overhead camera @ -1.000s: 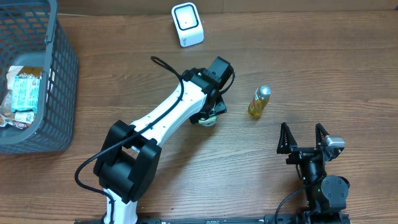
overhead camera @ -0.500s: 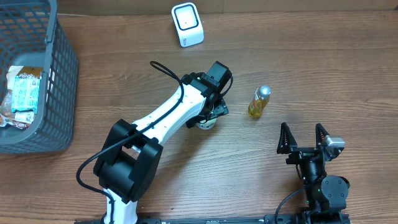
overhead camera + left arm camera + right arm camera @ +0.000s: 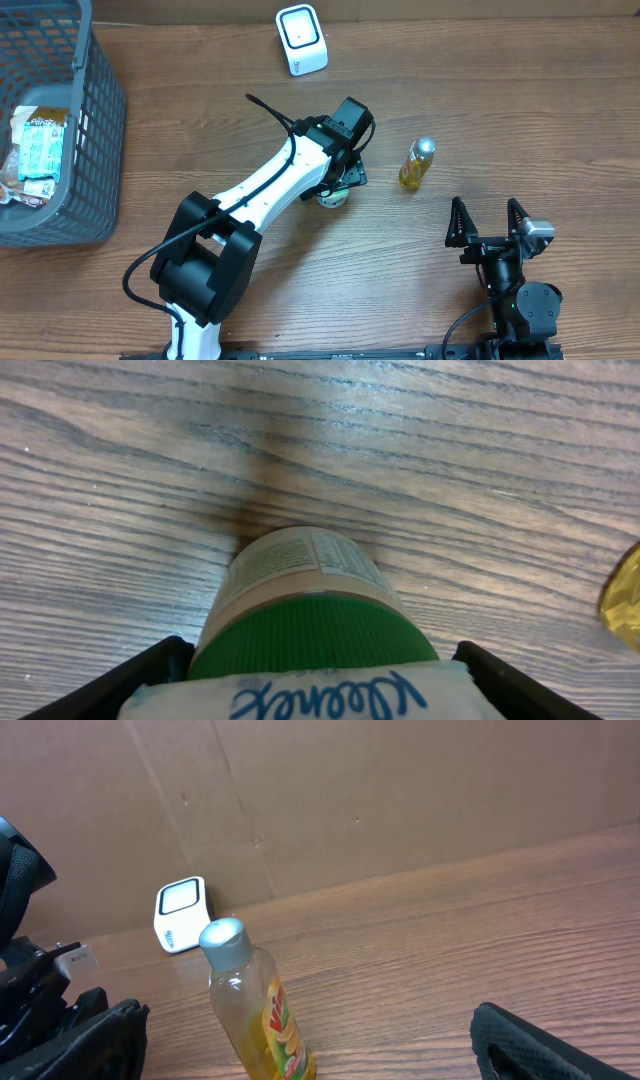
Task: Scan the item barcode
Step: 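Hold the tub near the scanner and lower it beside the bottle, then release the tub and move the left gripper back into the basket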
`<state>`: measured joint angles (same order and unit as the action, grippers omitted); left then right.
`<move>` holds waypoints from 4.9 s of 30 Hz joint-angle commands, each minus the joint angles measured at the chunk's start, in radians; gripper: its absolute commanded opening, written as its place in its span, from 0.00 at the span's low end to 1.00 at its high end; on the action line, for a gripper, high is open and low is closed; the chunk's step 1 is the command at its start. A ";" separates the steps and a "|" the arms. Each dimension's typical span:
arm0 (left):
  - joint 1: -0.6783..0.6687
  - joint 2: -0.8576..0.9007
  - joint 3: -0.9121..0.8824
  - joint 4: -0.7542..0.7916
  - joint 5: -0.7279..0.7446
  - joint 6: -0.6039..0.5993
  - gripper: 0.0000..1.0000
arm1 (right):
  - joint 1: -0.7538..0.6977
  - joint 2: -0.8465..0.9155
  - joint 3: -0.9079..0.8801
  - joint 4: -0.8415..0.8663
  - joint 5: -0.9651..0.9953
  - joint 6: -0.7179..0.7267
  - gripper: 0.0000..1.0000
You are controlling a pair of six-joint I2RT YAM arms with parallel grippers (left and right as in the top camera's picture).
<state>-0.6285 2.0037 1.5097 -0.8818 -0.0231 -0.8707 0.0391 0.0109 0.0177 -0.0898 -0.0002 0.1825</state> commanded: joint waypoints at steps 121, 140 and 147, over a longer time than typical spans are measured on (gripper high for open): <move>0.971 -0.029 1.254 -0.505 -0.224 0.786 1.00 | -0.004 -0.008 -0.010 0.006 -0.002 -0.004 1.00; 1.204 -0.029 0.589 -0.220 -0.220 1.011 1.00 | -0.004 -0.008 -0.010 0.006 -0.002 -0.004 1.00; 1.235 -0.029 0.340 -0.050 -0.211 1.171 1.00 | -0.004 -0.008 -0.010 0.006 -0.002 -0.004 1.00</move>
<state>0.5976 1.9736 1.9221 -0.9688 -0.2398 0.1802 0.0391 0.0109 0.0181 -0.0898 -0.0002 0.1825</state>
